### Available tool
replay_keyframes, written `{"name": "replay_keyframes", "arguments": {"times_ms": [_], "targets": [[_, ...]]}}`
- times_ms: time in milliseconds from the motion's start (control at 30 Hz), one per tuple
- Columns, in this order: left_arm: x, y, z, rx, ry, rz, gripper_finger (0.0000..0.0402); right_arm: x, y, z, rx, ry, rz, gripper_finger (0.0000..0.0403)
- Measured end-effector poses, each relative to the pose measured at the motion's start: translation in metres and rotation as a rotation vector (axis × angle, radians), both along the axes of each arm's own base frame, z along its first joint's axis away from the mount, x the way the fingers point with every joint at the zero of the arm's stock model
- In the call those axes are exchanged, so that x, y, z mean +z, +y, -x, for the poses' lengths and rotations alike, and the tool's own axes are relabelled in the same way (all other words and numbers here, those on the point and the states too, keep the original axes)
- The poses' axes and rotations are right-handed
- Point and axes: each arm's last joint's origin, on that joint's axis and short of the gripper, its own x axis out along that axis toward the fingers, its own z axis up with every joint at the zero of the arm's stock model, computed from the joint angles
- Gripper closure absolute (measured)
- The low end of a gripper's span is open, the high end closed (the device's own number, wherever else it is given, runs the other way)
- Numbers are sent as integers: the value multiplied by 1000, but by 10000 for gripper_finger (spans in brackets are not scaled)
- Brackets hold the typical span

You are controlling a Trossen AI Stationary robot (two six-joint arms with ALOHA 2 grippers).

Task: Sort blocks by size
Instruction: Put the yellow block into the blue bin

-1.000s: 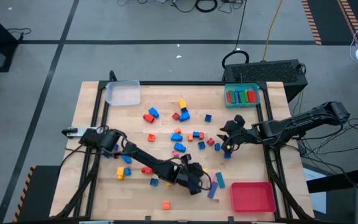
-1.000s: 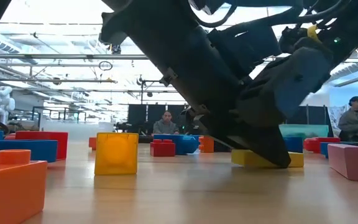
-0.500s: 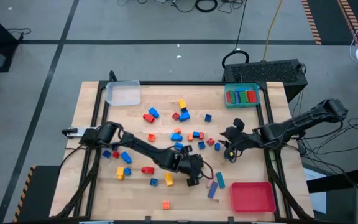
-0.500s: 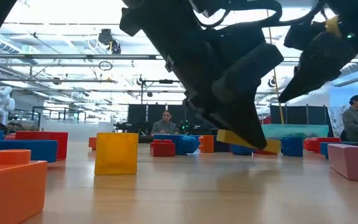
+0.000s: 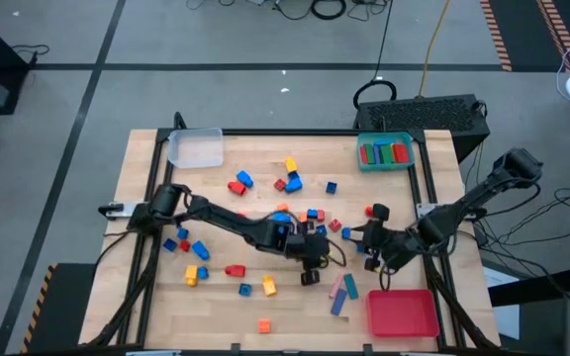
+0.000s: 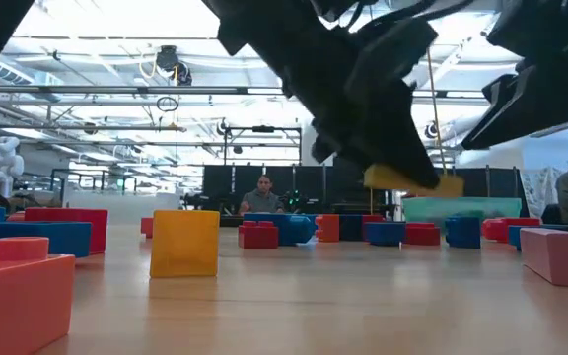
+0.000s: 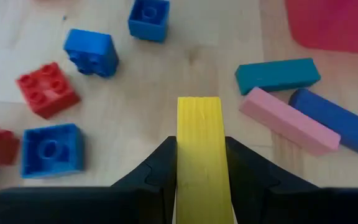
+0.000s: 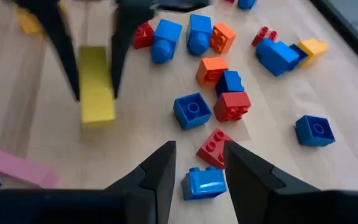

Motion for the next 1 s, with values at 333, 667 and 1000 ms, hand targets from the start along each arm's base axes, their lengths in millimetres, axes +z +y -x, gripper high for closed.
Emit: {"name": "replay_keyframes", "arguments": {"times_ms": [333,667,1000], "targets": [[13,64,-9,-140,-60,109,294,-17,25,-12,72,21,193,299],[22,138,-10,-288,-191,279,294,5,25,-42,43,75,526,199],[28,181,-4,-342,-267,358,294,8,-17,-64,-77,166,588,196]]}}
